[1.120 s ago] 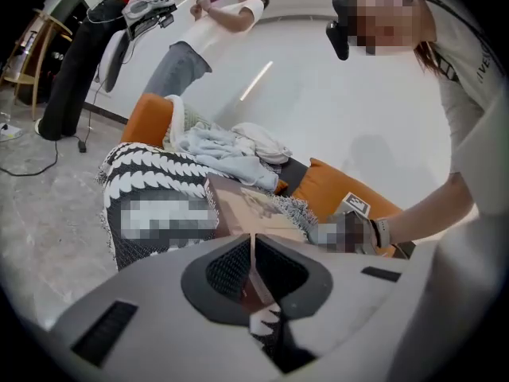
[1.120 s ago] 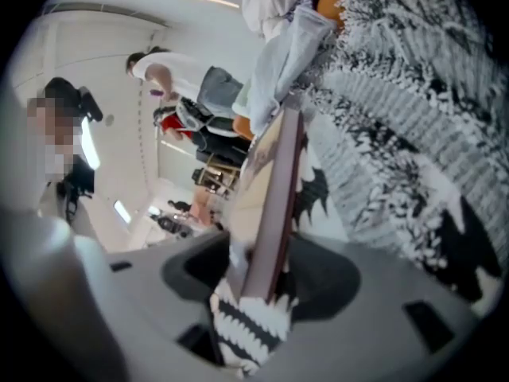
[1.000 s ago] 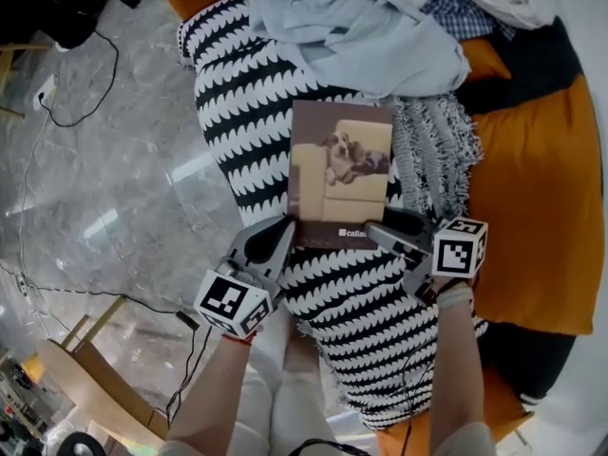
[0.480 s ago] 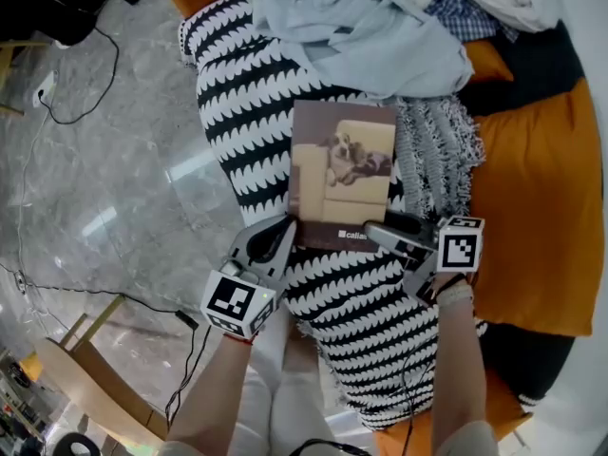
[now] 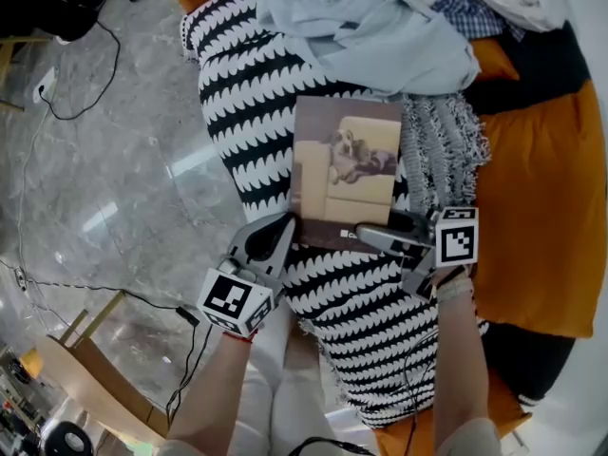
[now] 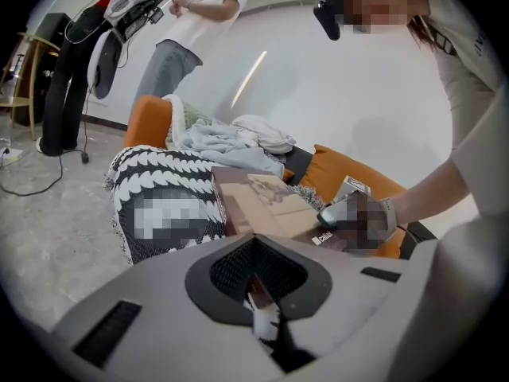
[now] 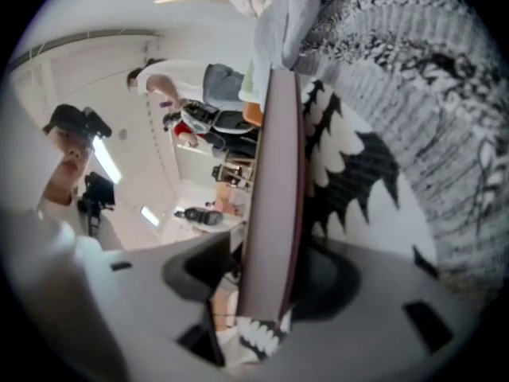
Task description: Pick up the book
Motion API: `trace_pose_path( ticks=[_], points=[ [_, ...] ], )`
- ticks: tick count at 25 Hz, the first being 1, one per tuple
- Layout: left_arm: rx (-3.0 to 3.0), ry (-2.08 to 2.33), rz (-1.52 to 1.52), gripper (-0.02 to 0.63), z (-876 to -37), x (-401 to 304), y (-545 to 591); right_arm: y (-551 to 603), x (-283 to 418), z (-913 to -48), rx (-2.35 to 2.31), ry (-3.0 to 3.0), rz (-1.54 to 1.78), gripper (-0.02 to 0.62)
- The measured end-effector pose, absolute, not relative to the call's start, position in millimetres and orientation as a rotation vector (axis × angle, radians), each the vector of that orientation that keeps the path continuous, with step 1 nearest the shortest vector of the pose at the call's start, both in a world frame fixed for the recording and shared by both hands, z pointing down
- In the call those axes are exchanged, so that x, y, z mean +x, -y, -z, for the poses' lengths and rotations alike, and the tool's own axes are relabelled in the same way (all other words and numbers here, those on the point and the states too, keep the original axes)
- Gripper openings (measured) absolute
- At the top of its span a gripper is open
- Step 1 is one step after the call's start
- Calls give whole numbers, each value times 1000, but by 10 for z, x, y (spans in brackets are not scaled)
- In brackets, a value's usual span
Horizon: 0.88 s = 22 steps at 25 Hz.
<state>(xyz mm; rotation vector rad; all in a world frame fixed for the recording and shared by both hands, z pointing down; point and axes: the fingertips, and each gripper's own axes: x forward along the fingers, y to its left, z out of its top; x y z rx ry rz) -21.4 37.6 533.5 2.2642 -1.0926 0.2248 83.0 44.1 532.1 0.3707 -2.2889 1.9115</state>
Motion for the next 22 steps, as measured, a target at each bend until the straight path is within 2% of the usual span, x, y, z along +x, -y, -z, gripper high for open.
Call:
trace_pose_path(
  ticks=[4,7,22],
  points=[
    [2245,1097,-201,23,-5359,-215,-386,-444,805,-5342,380,2303,-1904,234],
    [2225,1101,-192,23,-5351,-229,-398,-455,812,-5326,393,2301,-1911,183],
    [2245,1152,-101,24,-4979,-246,-216,-323,848,-4984,501,2447,-2104,167]
  ],
)
